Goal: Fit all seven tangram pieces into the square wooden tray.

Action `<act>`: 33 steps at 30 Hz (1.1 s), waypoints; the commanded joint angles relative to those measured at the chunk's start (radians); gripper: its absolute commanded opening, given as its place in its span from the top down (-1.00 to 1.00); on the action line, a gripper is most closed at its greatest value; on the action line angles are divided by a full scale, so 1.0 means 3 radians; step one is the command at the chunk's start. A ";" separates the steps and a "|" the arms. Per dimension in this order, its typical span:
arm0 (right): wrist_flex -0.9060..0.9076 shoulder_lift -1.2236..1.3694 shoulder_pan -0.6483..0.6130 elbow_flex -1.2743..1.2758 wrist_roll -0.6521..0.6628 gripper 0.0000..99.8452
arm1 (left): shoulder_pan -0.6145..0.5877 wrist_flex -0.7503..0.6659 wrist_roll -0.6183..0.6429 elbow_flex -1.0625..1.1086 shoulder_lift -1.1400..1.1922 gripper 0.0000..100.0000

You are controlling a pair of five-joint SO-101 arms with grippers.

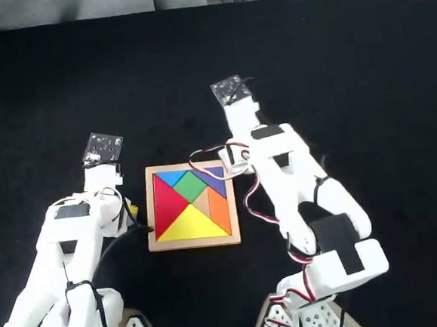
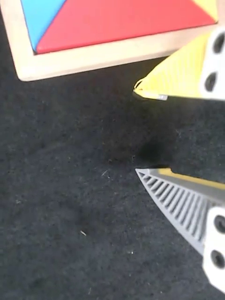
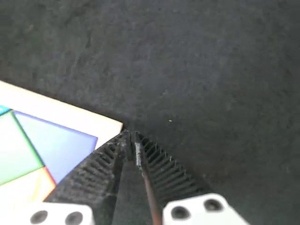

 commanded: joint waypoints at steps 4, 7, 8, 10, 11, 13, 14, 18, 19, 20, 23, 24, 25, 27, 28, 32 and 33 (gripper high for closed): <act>-0.0097 0.0095 -0.0072 -0.0263 0.0051 0.98 | 0.0049 0.0031 -0.0031 -0.0105 -0.0031 0.52; 0.0113 0.0269 -0.0072 -0.0504 0.0046 0.98 | 0.0049 0.0031 -0.0031 -0.0105 -0.0031 0.52; 0.0174 0.0340 -0.0072 -0.0586 0.0041 0.98 | 0.0049 0.0036 -0.0031 -0.0105 -0.0031 0.52; 0.0286 0.0458 -0.0072 -0.0734 0.0041 0.98 | 0.0090 0.0046 -0.0031 -0.0105 -0.0031 0.52; 0.0322 0.0509 -0.0066 -0.0790 0.0041 0.98 | 0.0125 0.0107 -0.0031 -0.0110 -0.0031 0.52; 0.0363 0.0555 -0.0066 -0.0852 0.0041 0.98 | 0.0233 0.0256 -0.0031 -0.0141 -0.0031 0.52; 0.0353 0.0555 -0.0066 -0.0852 0.0041 0.98 | 0.0289 0.0281 -0.0031 -0.0141 -0.0031 0.52; 0.0348 0.0534 -0.0066 -0.0841 0.0041 0.98 | 0.0325 0.0276 -0.0036 -0.0171 -0.0031 0.52; 0.0348 0.0534 -0.0066 -0.0841 0.0041 0.98 | 0.0330 0.0276 -0.0036 -0.0171 -0.0031 0.52; 0.0348 0.0534 -0.0066 -0.0841 0.0041 0.98 | 0.0335 0.0276 -0.0036 -0.0171 -0.0031 0.52; 0.0348 0.0534 -0.0066 -0.0841 0.0041 0.98 | 0.0335 0.0276 -0.0036 -0.0176 -0.0031 0.52; 0.0348 0.0534 -0.0066 -0.0841 0.0041 0.98 | 0.0330 0.0276 -0.0036 -0.0176 -0.0031 0.52; 0.0348 0.0534 -0.0066 -0.0841 0.0041 0.98 | 0.0325 0.0276 -0.0036 -0.0176 -0.0031 0.52; 0.0348 0.0534 -0.0066 -0.0836 0.0041 0.98 | 0.0325 0.0276 -0.0036 -0.0176 -0.0031 0.52; 0.0348 0.0534 -0.0066 -0.0836 0.0041 0.98 | 0.0325 0.0276 -0.0036 -0.0176 -0.0031 0.52; 0.0343 0.0524 -0.0061 -0.0811 0.0041 0.98 | 0.0207 0.0143 -0.0010 -0.0176 -0.0031 0.52; 0.0338 0.0499 -0.0041 -0.0785 0.0041 0.98 | 0.0110 0.0077 -0.0005 -0.0176 -0.0031 0.52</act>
